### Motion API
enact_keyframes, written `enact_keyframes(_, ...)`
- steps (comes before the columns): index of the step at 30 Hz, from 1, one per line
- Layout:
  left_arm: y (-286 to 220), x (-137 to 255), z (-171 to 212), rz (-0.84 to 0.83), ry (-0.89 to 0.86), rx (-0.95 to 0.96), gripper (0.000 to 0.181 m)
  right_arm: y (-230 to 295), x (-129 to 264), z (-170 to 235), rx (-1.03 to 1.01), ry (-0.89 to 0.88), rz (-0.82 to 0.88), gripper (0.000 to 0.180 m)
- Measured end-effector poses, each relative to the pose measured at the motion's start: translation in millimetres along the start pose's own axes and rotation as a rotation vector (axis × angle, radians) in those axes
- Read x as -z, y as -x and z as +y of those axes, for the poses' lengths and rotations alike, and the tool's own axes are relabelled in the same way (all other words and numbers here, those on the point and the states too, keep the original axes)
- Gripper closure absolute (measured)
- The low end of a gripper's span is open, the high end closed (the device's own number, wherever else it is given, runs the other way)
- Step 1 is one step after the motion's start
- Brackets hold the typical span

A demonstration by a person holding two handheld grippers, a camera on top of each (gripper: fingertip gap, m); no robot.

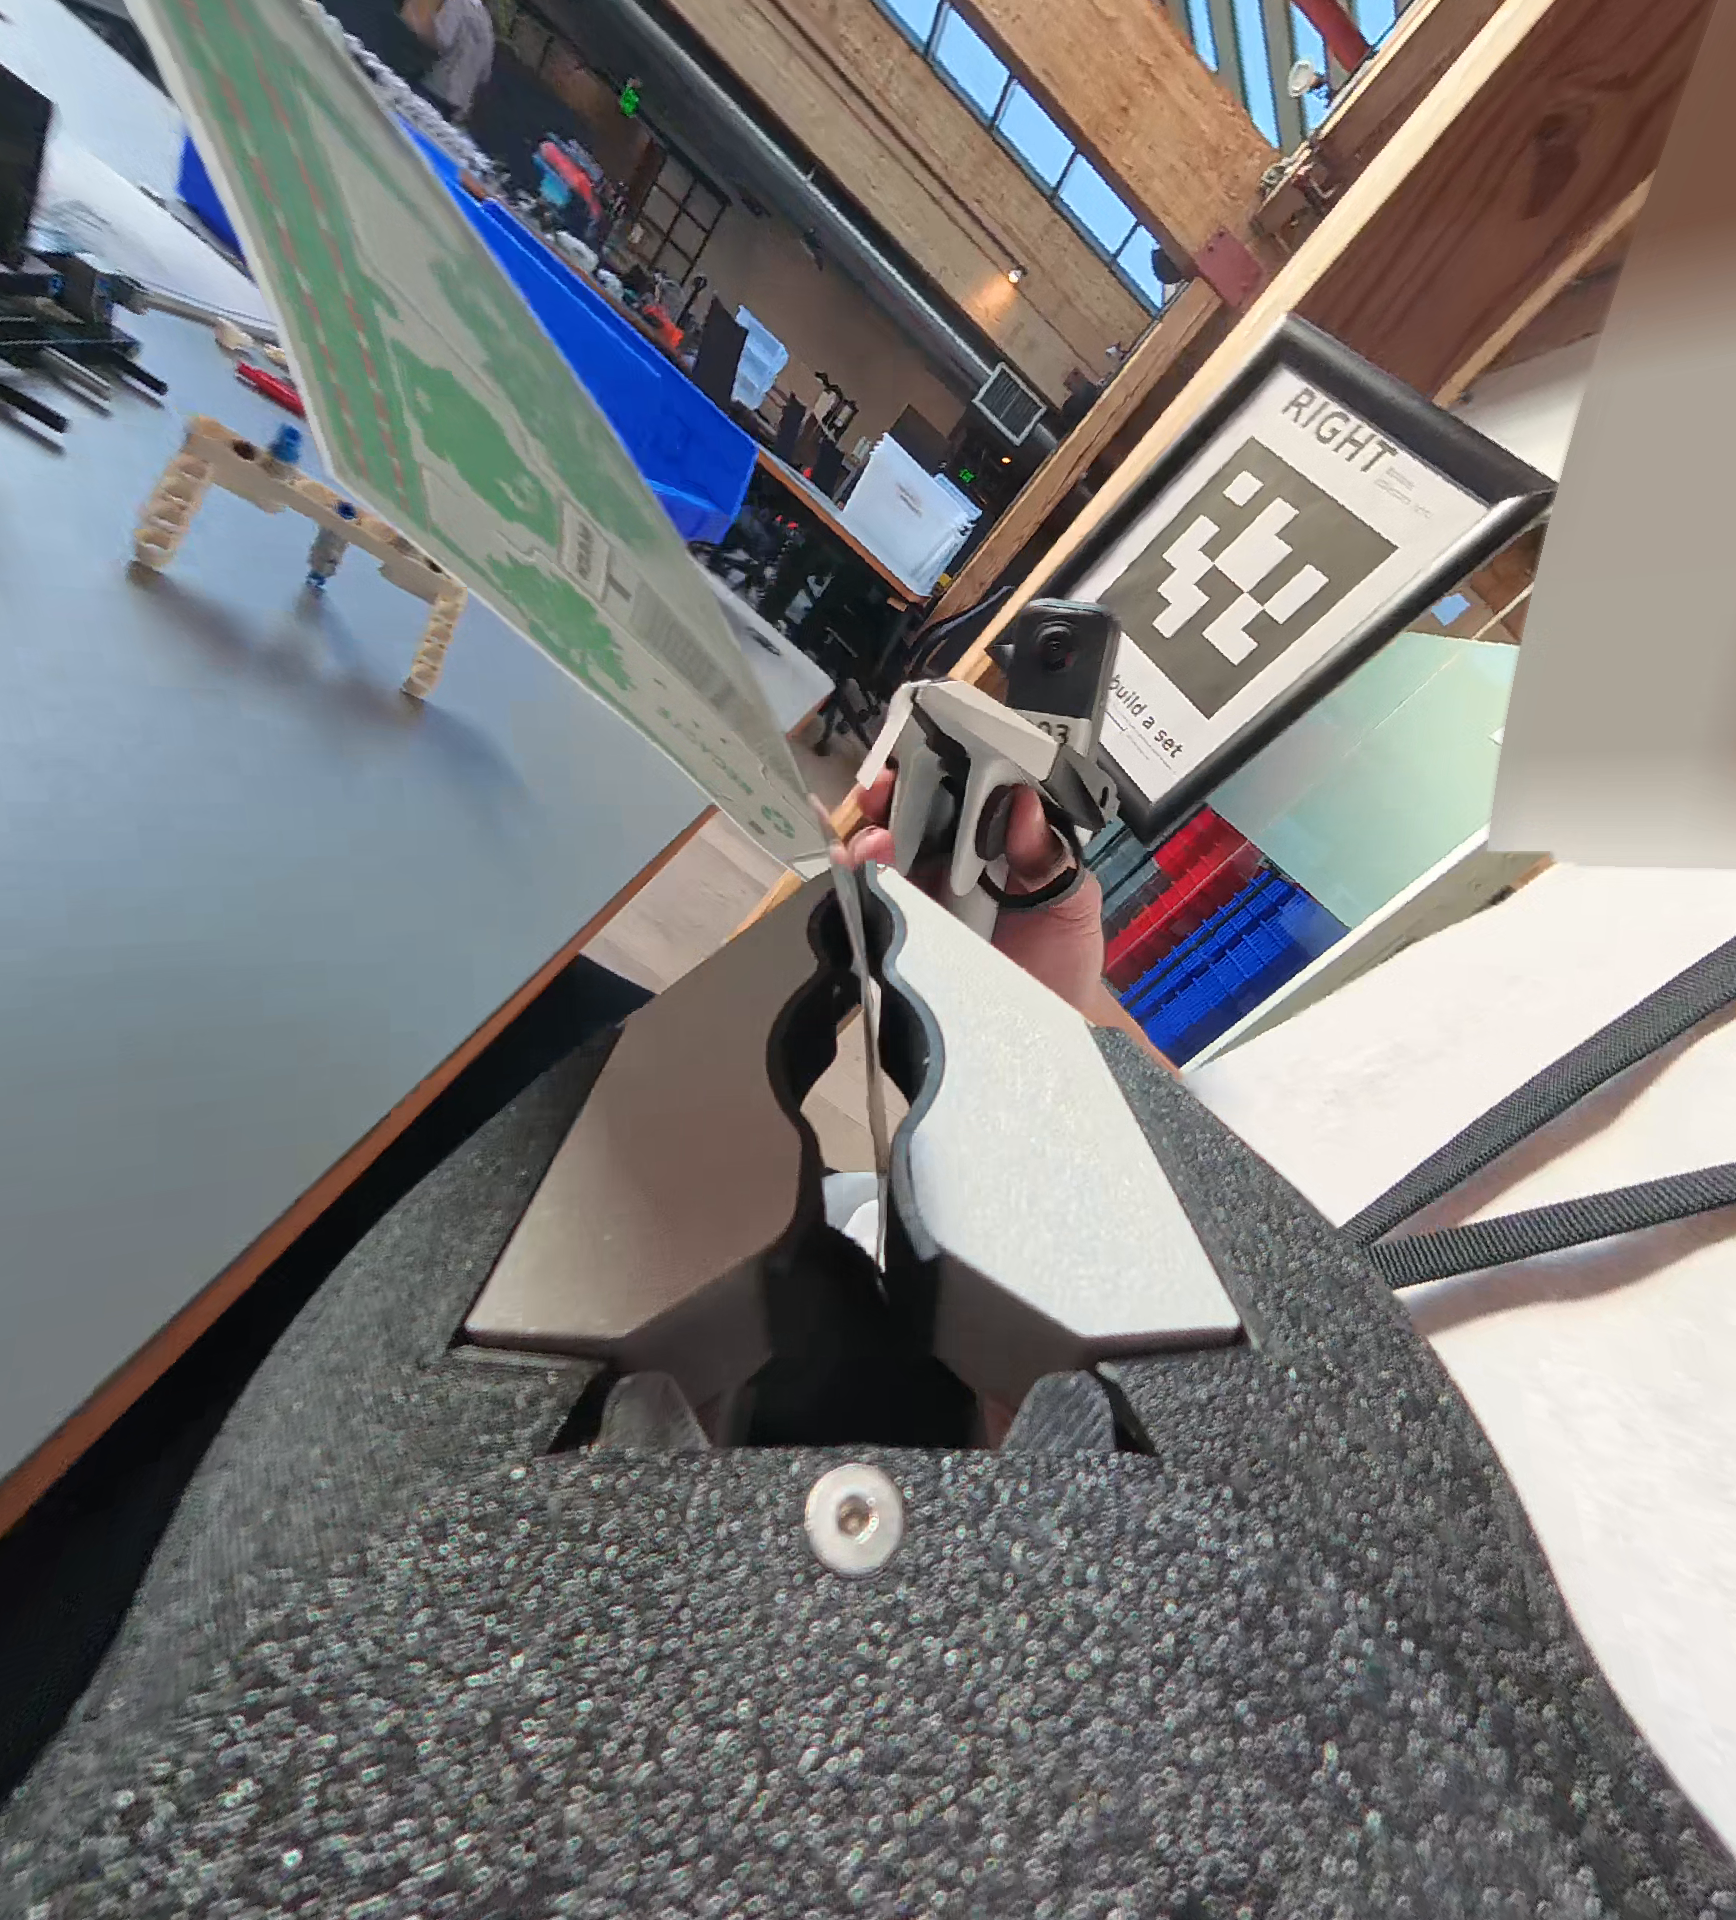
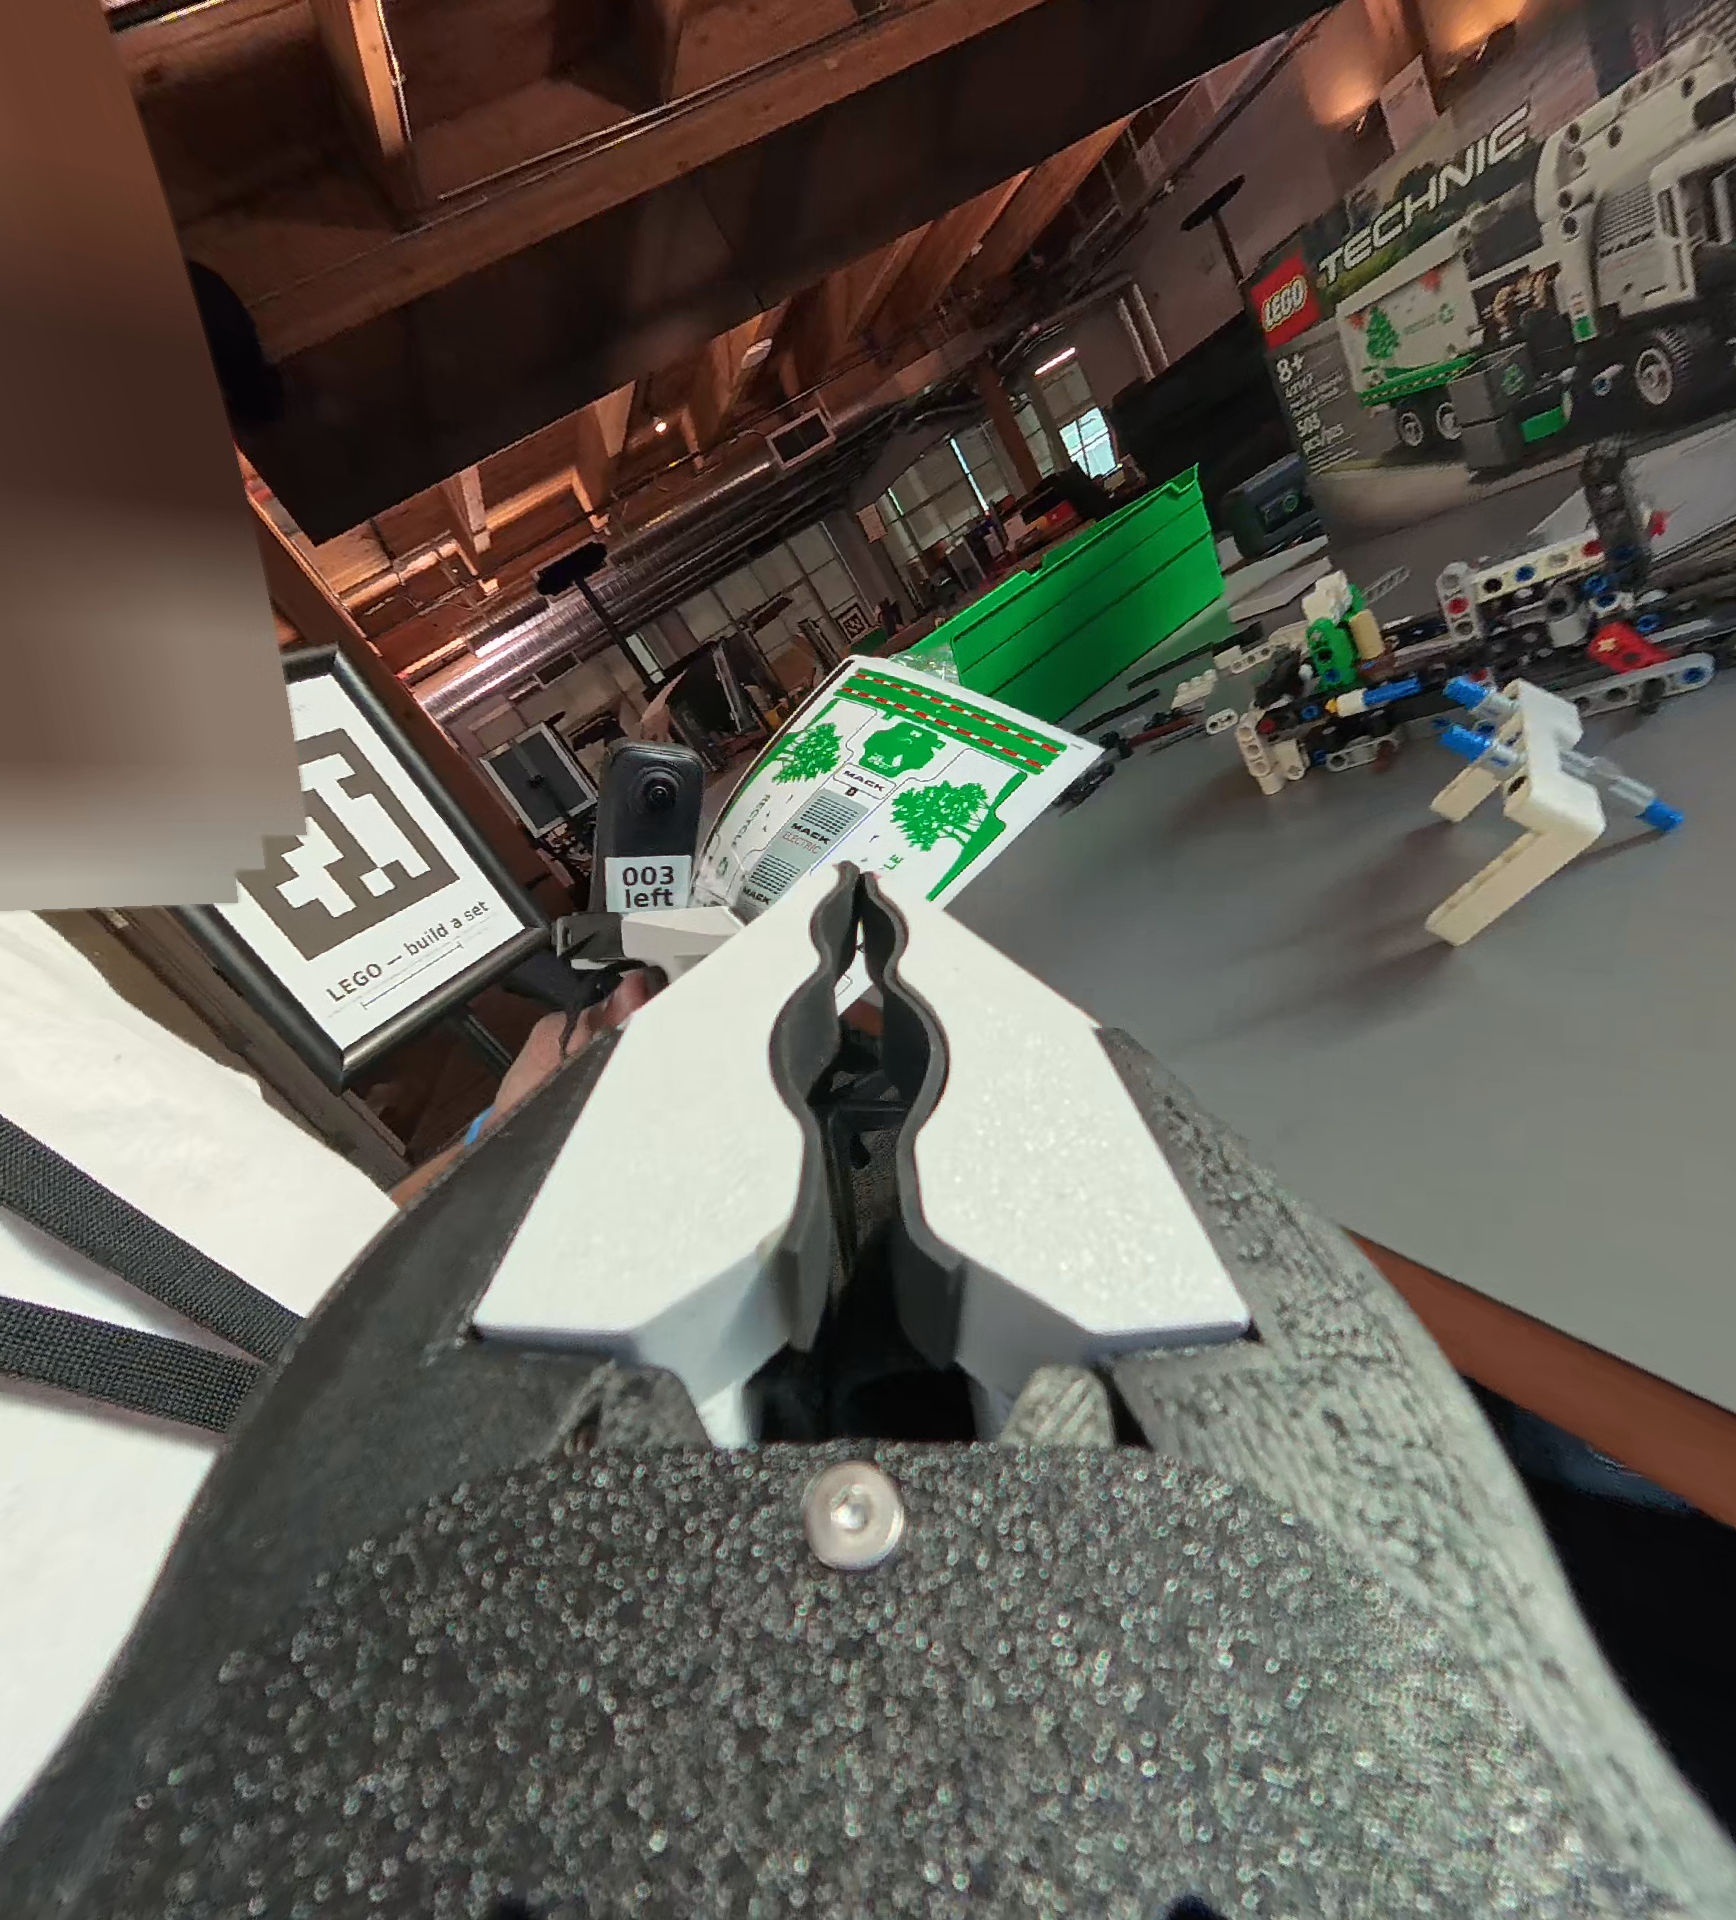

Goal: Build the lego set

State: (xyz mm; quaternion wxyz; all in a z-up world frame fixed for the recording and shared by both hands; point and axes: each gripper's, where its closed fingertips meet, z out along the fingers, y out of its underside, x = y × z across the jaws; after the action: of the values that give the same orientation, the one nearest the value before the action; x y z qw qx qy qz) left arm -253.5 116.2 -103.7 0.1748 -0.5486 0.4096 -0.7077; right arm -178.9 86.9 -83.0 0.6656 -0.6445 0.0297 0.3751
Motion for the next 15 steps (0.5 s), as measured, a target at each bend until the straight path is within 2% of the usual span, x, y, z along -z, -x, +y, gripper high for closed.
enact_keyframes(4, 28.3, 43.2, -42.2, -0.227, 0.015, -0.046, 0.181, -5.3, 1.9, -17.5, 0.073, -0.014, 0.007, 0.180)
enact_keyframes(7, 55.4, 114.1, -103.7, -0.455, -0.043, -0.077, 0.181, -16.1, -2.4, -28.0, 0.105, 0.001, 0.025, 0.180)
enact_keyframes(11, 90.6, 219.2, -190.7, -0.770, -0.024, -0.141, 0.181, -34.4, -16.7, -44.3, 0.108, -0.005, 0.024, 0.180)
enact_keyframes(15, 137.0, 291.2, -269.6, -0.860, -0.040, -0.027, 0.181, -51.1, -34.2, -56.5, 0.085, -0.001, 0.004, 0.180)
